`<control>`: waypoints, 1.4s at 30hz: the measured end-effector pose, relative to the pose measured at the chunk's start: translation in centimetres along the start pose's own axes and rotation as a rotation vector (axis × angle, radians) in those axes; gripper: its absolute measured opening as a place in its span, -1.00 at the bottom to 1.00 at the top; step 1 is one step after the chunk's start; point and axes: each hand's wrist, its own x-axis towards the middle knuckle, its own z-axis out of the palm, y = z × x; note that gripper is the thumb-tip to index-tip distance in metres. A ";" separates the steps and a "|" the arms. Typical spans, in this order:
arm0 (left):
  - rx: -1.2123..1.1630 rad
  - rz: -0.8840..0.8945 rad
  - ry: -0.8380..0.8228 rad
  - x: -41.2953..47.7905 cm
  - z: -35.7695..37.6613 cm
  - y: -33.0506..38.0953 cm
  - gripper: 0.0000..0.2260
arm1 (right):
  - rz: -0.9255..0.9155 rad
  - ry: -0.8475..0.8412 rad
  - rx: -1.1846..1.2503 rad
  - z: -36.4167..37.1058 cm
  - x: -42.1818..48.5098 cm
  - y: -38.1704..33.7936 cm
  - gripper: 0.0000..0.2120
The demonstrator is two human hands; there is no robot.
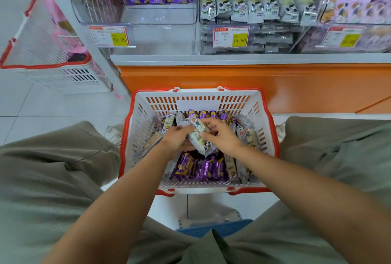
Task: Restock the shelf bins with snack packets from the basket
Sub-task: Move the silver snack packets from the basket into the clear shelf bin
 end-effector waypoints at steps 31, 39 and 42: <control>-0.135 0.455 0.100 -10.6 5.5 18.5 -0.72 | -0.641 0.608 -0.209 -10.7 -3.4 -13.5 -0.50; 0.626 0.840 0.413 -9.5 7.5 23.2 -0.63 | -0.523 0.794 -0.108 -16.5 -1.1 -16.0 -0.55; 1.140 1.024 0.572 -8.2 7.0 24.9 -0.56 | -0.461 0.885 -0.090 -18.8 0.9 -16.8 -0.55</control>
